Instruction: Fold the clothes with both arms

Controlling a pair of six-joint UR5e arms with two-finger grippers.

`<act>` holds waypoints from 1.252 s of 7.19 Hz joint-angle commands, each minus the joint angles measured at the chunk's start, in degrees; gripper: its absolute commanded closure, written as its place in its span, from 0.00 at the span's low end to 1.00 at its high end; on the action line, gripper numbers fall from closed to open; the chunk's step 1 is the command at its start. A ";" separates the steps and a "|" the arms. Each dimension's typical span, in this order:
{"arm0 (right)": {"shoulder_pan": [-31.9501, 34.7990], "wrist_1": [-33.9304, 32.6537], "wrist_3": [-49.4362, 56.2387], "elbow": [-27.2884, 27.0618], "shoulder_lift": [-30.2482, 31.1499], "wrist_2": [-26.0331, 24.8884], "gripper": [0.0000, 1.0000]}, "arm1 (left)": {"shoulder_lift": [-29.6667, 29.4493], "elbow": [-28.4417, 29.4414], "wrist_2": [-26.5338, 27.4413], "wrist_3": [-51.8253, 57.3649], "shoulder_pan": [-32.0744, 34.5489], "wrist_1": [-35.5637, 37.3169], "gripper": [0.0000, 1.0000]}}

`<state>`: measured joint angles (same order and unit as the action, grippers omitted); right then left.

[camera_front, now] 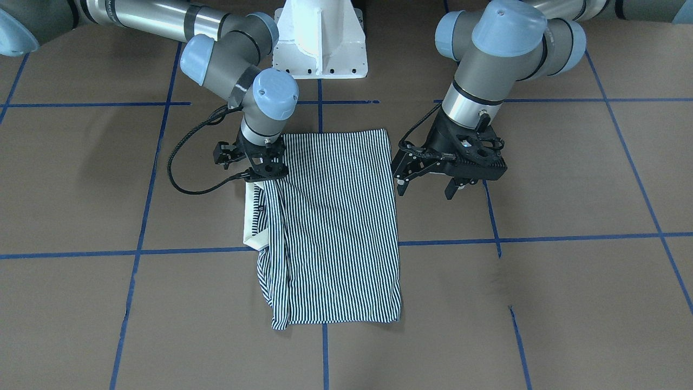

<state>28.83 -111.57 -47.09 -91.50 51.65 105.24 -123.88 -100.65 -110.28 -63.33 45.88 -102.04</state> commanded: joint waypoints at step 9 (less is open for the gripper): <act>6.32 13.84 3.94 18.64 -13.41 0.14 0.00 | 0.05 0.02 -0.90 0.67 0.17 0.35 0.00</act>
<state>35.30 -98.79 -42.99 -74.87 39.54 105.28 -123.84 -100.66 -111.08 -62.73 46.01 -101.71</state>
